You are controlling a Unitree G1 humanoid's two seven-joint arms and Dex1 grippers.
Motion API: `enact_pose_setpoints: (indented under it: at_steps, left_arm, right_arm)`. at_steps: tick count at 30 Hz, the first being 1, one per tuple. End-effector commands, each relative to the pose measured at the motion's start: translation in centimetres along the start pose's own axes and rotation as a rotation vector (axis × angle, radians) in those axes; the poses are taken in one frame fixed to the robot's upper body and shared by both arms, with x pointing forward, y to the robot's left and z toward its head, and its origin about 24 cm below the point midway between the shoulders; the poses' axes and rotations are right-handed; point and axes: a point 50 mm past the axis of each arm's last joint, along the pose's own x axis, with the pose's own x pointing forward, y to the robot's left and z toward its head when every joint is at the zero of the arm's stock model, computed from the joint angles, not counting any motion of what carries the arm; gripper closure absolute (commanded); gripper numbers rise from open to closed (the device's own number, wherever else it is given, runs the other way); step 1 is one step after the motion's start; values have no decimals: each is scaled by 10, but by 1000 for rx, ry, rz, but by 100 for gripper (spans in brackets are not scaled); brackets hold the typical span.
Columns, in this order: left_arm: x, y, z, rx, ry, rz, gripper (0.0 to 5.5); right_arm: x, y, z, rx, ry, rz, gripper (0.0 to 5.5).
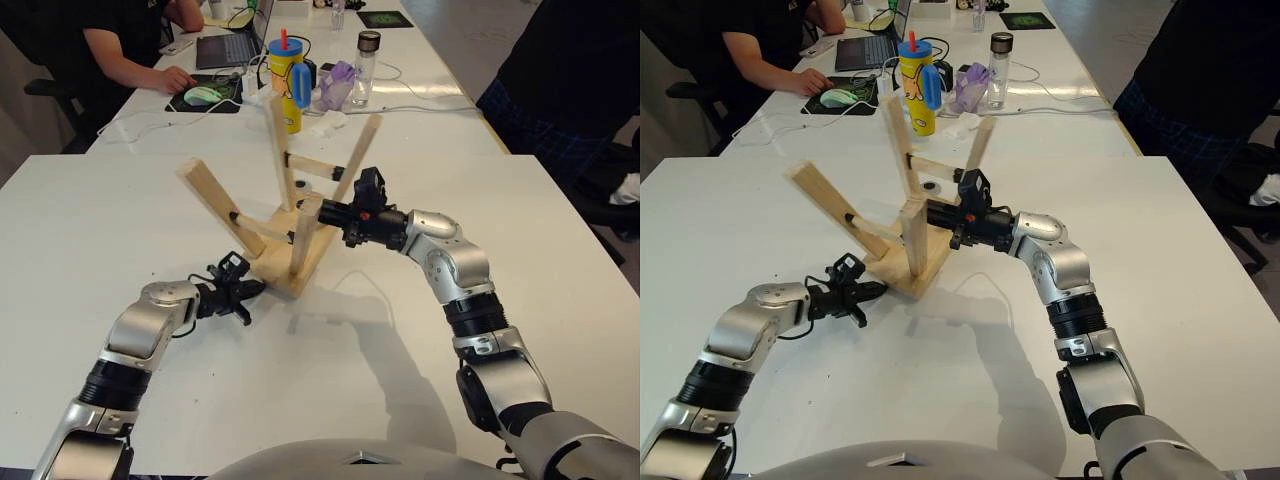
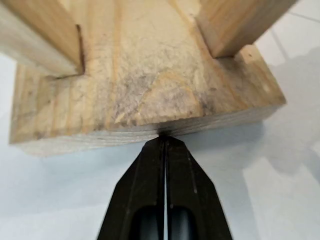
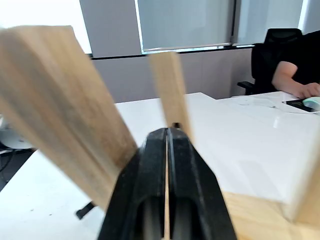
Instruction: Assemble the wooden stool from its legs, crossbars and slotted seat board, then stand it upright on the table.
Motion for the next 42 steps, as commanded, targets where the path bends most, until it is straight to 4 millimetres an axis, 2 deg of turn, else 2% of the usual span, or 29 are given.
enact_pose_setpoints:
  at_steps: [1,3,5,6,8,10,12,15,17,21,25,28,32,36,39,42]
  left_arm:
    - [14,-5,-3,-9,19,39,547]
    - [20,-8,2,-10,-6,59,547]
    - [23,-11,6,6,-31,99,547]
    - [24,-12,8,9,-46,121,547]
    - [22,-14,10,34,-63,180,547]
    - [18,-15,11,19,-101,249,547]
    - [12,-16,12,7,-142,327,547]
    - [0,-17,9,15,-180,440,547]
    - [-7,-23,3,-1,-188,475,547]
    - [-24,-35,-12,-18,-165,520,547]
    - [-29,-56,-33,-37,-84,446,547]
    - [-25,-64,-38,-49,-50,396,547]
    - [-14,-68,-33,-34,-48,339,547]
    - [-4,-71,-25,-32,-50,280,547]
    - [-1,-72,-22,-11,-49,228,547]
    - [2,-75,-18,-13,-75,156,547]
  right_arm:
    - [20,22,-24,59,41,-54,550]
    - [23,26,-38,88,67,-178,550]
    - [17,19,-49,127,99,-428,550]
    - [14,21,-50,163,87,-481,550]
    - [13,40,-45,235,32,-483,550]
    - [11,64,-39,341,-24,-413,550]
    - [1,84,-38,430,-12,-362,550]
    - [-27,101,-55,507,182,-352,550]
    - [-56,104,-69,501,301,-453,550]
    - [-96,108,-72,367,296,-671,550]
    - [-148,100,-88,207,429,-1015,550]
    - [-165,85,-90,116,472,-1130,550]
    - [-160,72,-94,74,479,-1143,550]
    - [-131,64,-98,86,428,-1037,550]
    - [-100,74,-95,144,360,-893,550]
    - [-78,89,-87,163,316,-764,550]
